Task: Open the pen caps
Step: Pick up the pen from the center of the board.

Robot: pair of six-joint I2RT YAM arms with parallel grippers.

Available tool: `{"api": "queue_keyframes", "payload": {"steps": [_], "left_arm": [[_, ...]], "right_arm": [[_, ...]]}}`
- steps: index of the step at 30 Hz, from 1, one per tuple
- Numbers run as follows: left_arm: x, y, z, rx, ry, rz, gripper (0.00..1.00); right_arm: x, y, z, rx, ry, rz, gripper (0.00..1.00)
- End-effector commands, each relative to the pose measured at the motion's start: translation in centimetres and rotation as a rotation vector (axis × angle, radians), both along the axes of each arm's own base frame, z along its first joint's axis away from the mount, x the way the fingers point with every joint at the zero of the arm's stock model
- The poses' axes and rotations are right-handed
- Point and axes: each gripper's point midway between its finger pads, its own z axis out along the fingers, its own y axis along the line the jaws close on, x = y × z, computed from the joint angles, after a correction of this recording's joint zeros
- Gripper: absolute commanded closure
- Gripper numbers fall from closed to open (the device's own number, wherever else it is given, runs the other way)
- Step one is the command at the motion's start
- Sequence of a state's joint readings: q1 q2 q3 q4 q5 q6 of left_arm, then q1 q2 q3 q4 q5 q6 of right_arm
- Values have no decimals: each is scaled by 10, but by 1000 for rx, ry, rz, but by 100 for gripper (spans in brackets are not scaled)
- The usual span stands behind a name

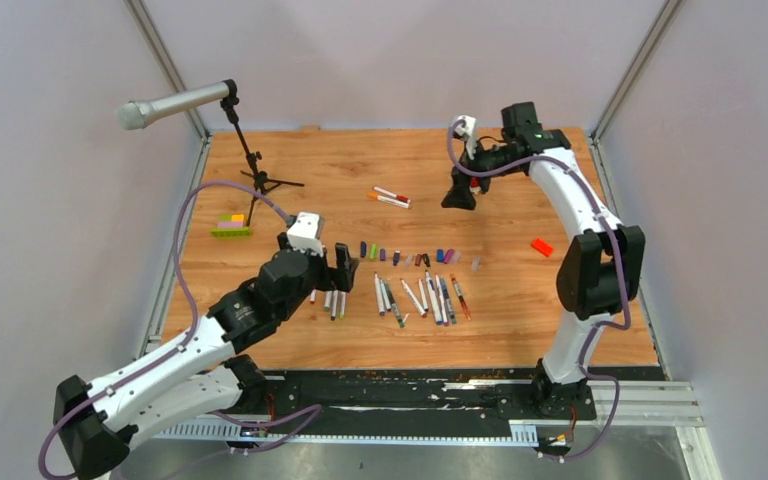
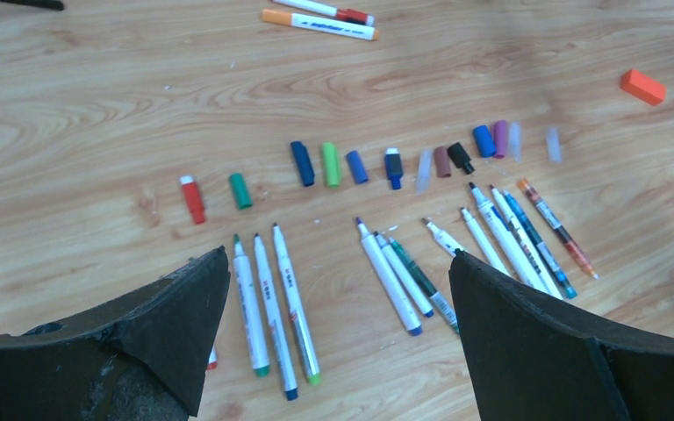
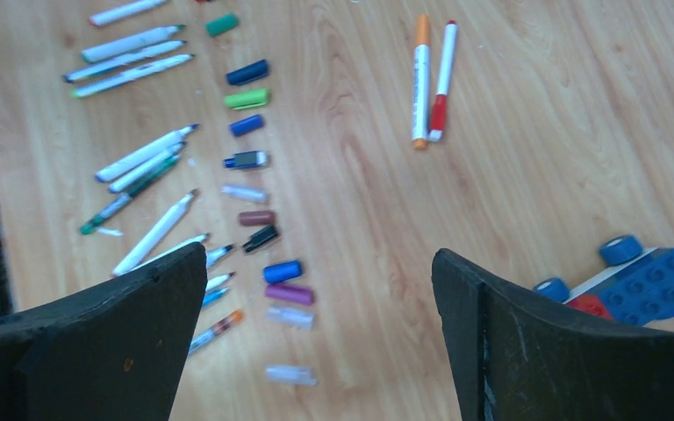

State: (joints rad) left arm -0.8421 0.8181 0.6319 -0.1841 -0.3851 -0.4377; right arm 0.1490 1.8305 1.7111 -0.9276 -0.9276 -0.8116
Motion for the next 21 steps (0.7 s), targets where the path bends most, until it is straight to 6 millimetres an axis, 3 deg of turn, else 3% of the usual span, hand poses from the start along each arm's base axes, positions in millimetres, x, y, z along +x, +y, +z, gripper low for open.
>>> {"api": "queue_keyframes", "payload": {"steps": [1,6,14,16,21], "left_arm": [[-2,26,0,-37,-27,110,0],[-7,44,2,-59,-65,160,0],[-7,60,1,-35,-85,219,0],[-6,61,0,-30,-85,227,0],[-5,64,-3,-21,-88,243,0]], "right_arm": [[56,10,5,-163,-168,-101,0],[86,34,-9,-190,-143,-136,0],[116,70,-54,-255,-117,-167,1],[124,76,-67,-282,-126,-177,5],[139,87,-88,-318,-134,-224,26]]}}
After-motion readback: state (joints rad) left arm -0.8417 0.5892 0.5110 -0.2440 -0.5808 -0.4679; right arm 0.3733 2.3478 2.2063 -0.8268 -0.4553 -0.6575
